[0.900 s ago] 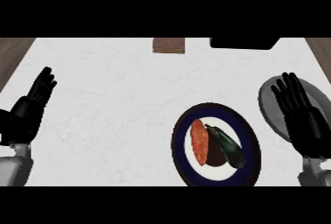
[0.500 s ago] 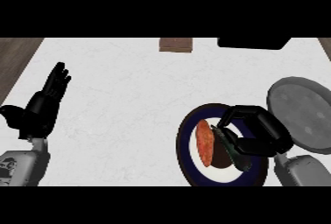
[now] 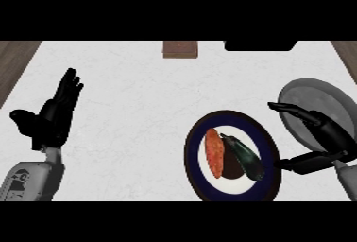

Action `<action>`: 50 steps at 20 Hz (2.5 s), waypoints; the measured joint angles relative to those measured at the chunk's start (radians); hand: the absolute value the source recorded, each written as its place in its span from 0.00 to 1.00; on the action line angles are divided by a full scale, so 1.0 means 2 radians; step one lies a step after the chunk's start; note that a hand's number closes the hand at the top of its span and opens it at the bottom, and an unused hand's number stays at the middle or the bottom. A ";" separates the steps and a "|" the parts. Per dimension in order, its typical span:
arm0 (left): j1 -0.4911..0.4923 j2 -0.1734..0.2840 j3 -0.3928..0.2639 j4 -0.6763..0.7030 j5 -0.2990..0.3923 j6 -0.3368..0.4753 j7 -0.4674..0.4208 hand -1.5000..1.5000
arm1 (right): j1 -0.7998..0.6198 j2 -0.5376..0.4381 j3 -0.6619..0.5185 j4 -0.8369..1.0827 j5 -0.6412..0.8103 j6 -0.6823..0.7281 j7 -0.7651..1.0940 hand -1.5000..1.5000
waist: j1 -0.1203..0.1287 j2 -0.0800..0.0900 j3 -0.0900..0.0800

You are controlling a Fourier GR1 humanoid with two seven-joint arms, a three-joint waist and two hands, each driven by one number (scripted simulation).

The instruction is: Pick the sweet potato from the plate and place it in the pan

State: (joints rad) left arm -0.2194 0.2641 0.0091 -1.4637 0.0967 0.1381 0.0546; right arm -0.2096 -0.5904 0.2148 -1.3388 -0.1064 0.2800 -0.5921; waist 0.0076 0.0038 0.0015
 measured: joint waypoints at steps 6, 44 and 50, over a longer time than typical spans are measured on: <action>-0.003 0.003 0.006 0.000 0.002 -0.005 0.004 0.50 | -0.064 -0.094 -0.010 -0.008 0.041 0.063 0.024 0.00 | 0.001 -0.002 -0.001; -0.009 -0.025 0.031 0.005 -0.031 -0.027 0.008 0.50 | -0.131 0.091 0.023 -0.150 0.206 0.188 0.354 0.00 | -0.002 -0.002 -0.001; 0.003 -0.026 0.037 -0.003 -0.032 -0.035 0.005 0.50 | -0.121 0.107 0.034 -0.121 0.245 0.204 0.323 0.00 | -0.002 -0.002 -0.001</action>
State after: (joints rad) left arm -0.2144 0.2125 0.0836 -1.4697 0.0335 0.0686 0.0647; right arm -0.4513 -0.3760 0.2832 -1.5817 0.3841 0.6888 0.0540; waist 0.0036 0.0002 0.0000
